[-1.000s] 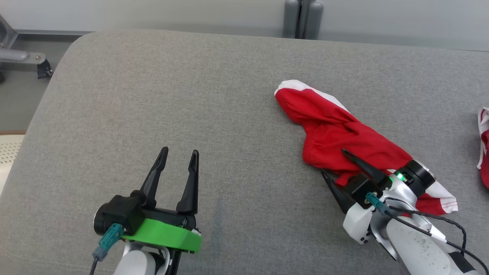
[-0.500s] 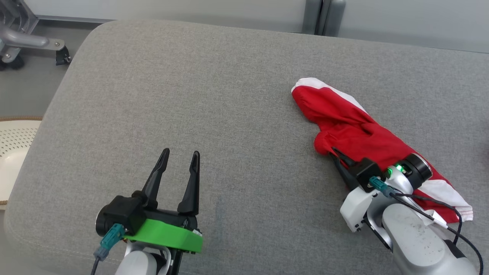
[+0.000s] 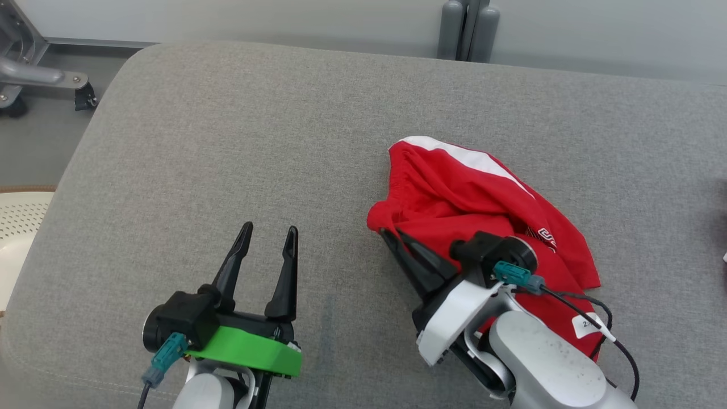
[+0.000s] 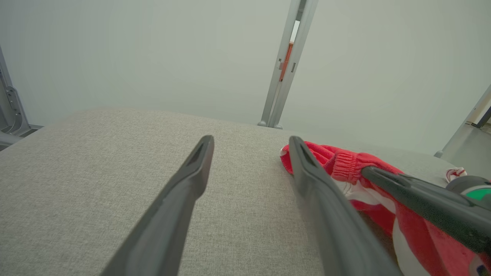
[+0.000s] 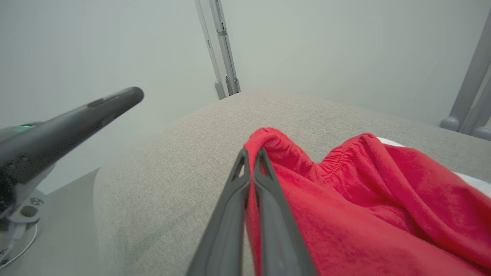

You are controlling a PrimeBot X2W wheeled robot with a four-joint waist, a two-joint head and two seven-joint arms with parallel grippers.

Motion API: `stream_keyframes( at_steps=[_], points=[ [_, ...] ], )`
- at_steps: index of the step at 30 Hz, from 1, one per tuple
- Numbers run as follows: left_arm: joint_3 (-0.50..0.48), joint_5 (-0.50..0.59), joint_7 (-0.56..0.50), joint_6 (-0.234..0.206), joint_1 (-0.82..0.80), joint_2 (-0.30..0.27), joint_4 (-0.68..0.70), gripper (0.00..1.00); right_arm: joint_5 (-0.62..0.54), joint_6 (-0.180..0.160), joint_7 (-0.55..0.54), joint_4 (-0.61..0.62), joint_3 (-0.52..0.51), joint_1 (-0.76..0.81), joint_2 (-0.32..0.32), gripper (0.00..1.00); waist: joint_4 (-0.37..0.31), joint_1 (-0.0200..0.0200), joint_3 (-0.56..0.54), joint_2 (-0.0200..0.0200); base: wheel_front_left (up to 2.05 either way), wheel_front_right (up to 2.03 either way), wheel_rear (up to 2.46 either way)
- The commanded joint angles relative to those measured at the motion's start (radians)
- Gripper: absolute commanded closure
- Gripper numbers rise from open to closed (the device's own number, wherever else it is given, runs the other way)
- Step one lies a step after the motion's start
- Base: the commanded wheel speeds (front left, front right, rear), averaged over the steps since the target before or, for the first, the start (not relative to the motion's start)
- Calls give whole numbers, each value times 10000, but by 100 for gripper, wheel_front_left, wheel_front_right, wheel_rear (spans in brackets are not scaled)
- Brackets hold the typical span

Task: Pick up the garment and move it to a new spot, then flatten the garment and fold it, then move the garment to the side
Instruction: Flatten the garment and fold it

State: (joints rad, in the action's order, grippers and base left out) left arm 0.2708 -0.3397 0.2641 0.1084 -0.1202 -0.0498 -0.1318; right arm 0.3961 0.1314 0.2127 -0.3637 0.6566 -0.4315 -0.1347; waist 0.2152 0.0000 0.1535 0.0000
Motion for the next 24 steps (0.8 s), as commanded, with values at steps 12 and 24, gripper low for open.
stream_keyframes(
  at_steps=[12, 24],
  points=[
    [89, 29, -3, -6, -193, -16, 16, 0, 2712, -14, -161, -1894, 645, -697, -212, 100, 243, 0, 121, 0, 0, 0, 0],
    [34, 56, -3, -48, -148, -16, -96, 0, 1964, -17, 303, -4491, 971, -1950, -354, 0, 16, 0, 5, 0, 0, 0, 0]
  ],
)
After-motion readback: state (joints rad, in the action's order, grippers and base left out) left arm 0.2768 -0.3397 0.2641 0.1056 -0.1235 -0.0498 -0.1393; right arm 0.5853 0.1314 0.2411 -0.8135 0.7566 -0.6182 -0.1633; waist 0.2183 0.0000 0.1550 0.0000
